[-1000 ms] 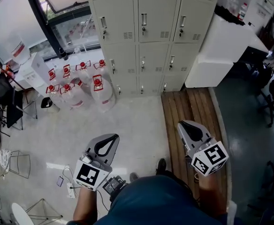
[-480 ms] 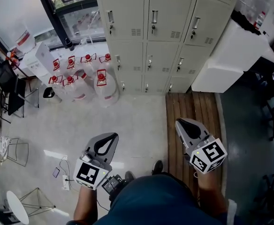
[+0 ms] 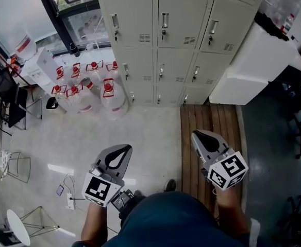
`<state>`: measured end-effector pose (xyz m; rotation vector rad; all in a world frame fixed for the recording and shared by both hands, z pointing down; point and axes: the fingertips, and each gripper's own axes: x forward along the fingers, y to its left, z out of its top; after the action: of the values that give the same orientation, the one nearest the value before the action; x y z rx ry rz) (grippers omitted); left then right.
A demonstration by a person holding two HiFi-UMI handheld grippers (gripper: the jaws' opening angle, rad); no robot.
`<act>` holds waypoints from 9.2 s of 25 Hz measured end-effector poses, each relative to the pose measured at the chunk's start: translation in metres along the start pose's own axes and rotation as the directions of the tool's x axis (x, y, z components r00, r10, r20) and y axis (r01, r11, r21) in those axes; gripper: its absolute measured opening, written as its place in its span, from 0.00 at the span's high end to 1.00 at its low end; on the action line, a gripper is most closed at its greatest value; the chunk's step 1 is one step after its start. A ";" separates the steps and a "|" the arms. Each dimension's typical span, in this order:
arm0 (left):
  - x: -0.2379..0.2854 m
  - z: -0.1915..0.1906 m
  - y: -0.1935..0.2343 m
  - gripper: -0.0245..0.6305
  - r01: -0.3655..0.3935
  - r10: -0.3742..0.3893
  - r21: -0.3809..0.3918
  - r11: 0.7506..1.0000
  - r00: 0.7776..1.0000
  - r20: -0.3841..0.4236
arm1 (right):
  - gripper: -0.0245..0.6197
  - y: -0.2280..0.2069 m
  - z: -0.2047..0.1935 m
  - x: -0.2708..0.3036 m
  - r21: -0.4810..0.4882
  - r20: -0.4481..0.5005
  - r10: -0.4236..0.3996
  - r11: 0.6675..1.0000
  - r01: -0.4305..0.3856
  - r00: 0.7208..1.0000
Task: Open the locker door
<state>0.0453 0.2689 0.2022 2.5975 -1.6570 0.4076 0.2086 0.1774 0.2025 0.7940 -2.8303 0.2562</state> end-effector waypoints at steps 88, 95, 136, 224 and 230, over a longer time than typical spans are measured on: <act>0.193 -0.029 0.277 0.93 0.011 -0.012 -0.038 0.999 0.999 -0.039 | 0.90 -0.190 0.040 0.258 0.071 -0.060 -0.157 0.984 0.161 0.986; 0.208 -0.035 0.279 0.93 0.033 -0.035 -0.042 0.999 0.998 -0.046 | 0.90 -0.199 0.032 0.276 0.083 -0.064 -0.153 0.984 0.158 0.986; 0.254 -0.119 0.289 0.93 -0.004 -0.016 -0.123 0.992 0.986 -0.163 | 0.90 -0.260 -0.065 0.358 0.167 -0.195 -0.084 0.979 0.117 0.977; 0.360 -0.278 0.294 0.93 -0.033 -0.039 -0.236 0.971 0.955 -0.295 | 0.90 -0.415 -0.228 0.578 0.084 -0.320 -0.044 0.994 0.075 0.946; 0.366 -0.297 0.303 0.93 -0.052 -0.025 -0.246 0.968 0.953 -0.302 | 0.90 -0.426 -0.254 0.612 0.068 -0.332 -0.054 0.994 0.081 0.942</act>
<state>-0.1406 -0.1360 0.5416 2.2130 -1.5130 0.5280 -0.0448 -0.4293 0.6362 0.7799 -2.4875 0.4508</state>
